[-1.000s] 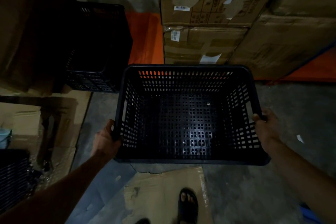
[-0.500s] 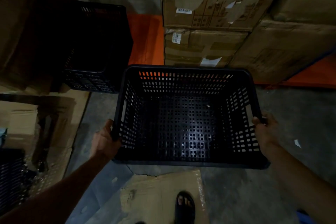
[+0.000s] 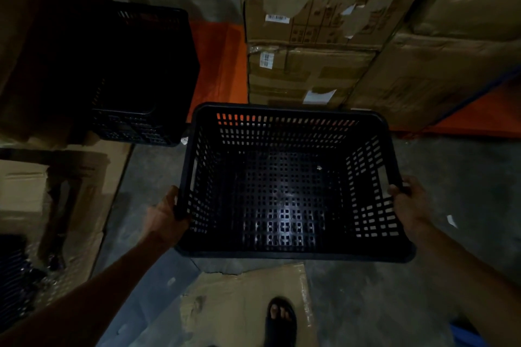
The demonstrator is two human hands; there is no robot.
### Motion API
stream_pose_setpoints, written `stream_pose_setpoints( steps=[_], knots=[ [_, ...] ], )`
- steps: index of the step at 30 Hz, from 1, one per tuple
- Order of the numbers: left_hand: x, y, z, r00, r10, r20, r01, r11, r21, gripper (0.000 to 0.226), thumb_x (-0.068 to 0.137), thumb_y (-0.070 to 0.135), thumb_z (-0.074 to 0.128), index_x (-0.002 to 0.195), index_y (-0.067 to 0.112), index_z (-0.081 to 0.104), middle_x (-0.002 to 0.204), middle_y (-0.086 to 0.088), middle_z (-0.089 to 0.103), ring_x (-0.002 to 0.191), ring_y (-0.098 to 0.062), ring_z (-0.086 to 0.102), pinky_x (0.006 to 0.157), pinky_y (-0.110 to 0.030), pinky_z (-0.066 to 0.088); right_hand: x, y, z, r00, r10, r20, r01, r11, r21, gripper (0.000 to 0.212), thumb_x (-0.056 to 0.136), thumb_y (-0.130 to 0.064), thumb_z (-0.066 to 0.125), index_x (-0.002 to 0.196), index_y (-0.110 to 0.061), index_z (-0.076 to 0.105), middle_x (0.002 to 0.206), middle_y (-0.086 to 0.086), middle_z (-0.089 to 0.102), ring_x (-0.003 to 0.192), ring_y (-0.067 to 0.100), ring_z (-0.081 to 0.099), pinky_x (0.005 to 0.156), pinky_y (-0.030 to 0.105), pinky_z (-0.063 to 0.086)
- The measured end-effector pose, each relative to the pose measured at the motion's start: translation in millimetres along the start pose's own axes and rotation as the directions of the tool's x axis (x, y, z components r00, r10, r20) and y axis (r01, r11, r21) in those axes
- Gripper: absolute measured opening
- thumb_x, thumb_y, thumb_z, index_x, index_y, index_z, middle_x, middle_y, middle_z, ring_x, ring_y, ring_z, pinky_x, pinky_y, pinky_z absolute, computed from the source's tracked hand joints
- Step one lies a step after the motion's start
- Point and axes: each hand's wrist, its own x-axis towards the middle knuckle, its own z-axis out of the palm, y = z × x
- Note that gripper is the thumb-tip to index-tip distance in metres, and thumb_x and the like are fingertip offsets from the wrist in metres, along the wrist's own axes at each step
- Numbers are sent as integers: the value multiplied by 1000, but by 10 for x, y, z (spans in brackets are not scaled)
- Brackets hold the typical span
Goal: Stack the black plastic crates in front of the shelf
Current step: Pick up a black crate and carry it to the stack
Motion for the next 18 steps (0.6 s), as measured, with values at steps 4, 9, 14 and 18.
stream_pose_setpoints(
  steps=[4, 9, 14, 18],
  knots=[
    [49, -41, 168, 999, 42, -26, -43, 998, -42, 41, 76, 2, 68, 113, 9, 53, 85, -13, 70, 68, -28, 66, 52, -32, 49, 65, -80, -56, 1000, -12, -18, 12, 1000, -6, 26, 92, -4, 52, 117, 4, 57, 116, 28, 61, 109, 41, 58, 93, 43, 46],
    [172, -44, 187, 989, 4, -145, 0, 1000, 29, 37, 73, 1, 67, 108, 6, 55, 74, -17, 67, 66, -39, 66, 52, -32, 43, 84, -193, -43, 1000, 9, 17, -10, 1000, 19, 25, 95, -12, 51, 117, -1, 54, 117, 25, 61, 104, 35, 58, 92, 45, 47],
    [93, -40, 200, 980, 14, -198, 0, 997, 73, 32, 73, 2, 67, 102, 10, 56, 68, -10, 61, 58, -32, 60, 46, -24, 32, 61, -91, -45, 1000, -7, 2, 7, 999, 34, 22, 94, -10, 53, 113, -2, 56, 113, 25, 63, 98, 33, 59, 91, 47, 50],
    [19, 27, 187, 983, -17, -180, 33, 996, 87, 31, 75, 10, 67, 103, 15, 55, 84, -20, 69, 76, -42, 65, 58, -32, 37, 63, -56, -41, 1000, -28, -15, 28, 999, 32, 22, 93, -9, 53, 113, -4, 58, 107, 19, 63, 93, 26, 57, 84, 39, 48]
  ],
)
